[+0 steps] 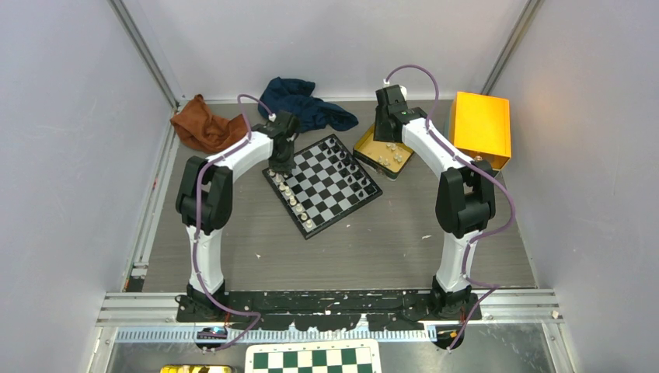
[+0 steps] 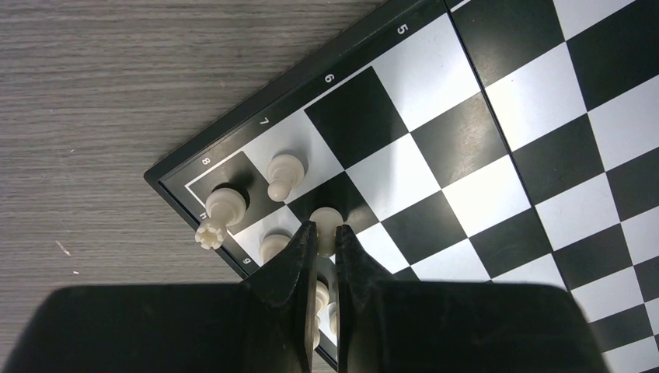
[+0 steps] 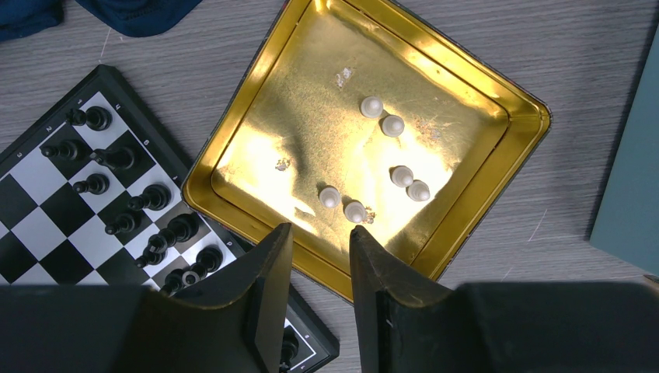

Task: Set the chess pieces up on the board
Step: Move the chess piece to the chessboard.

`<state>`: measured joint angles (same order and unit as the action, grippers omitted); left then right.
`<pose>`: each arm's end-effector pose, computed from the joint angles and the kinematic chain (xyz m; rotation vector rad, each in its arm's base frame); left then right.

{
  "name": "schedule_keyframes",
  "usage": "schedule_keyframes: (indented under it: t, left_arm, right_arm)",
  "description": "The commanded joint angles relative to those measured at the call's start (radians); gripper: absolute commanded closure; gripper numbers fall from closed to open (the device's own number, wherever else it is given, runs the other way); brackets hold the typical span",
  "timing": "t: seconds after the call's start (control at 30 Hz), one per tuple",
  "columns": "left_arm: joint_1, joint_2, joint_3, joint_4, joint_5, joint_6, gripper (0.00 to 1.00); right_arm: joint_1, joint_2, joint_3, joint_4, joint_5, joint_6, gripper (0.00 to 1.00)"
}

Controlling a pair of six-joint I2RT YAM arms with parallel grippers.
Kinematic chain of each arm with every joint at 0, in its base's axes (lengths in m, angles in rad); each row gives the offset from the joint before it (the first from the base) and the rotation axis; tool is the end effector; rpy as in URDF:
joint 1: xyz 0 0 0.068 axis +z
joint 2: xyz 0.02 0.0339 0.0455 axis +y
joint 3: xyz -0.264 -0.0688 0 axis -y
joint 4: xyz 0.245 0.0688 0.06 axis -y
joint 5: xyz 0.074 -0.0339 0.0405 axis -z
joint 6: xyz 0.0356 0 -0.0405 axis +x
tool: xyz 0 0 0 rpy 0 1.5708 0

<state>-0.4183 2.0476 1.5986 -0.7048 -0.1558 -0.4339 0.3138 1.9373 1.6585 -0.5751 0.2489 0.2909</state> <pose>0.3971 -0.1705 0.1959 -0.0656 2.6981 -0.0442 0.4193 0.1268 0.2684 0.0845 2.3886 -0.0188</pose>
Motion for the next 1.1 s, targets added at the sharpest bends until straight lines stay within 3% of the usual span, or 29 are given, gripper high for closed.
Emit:
schedule_keyframes:
  t: [0.0, 0.23, 0.43, 1.07]
  left_arm:
    - [0.006, 0.006, 0.024, 0.034, 0.010, 0.001, 0.91]
    - [0.006, 0.011, 0.022, 0.035, 0.012, -0.001, 0.85]
    - [0.006, 0.008, 0.017, 0.036, 0.004, 0.000, 0.69]
    - [0.006, -0.057, 0.036, 0.025, -0.019, 0.010, 0.68]
  right_arm:
    - [-0.003, -0.052, 0.021, 0.023, 0.013, 0.000, 0.61]
    - [-0.002, -0.049, 0.027, 0.018, 0.016, -0.003, 0.61]
    - [-0.003, -0.045, 0.030, 0.014, 0.015, -0.003, 0.61]
    - [-0.007, 0.005, 0.082, 0.005, 0.023, -0.009, 0.61]
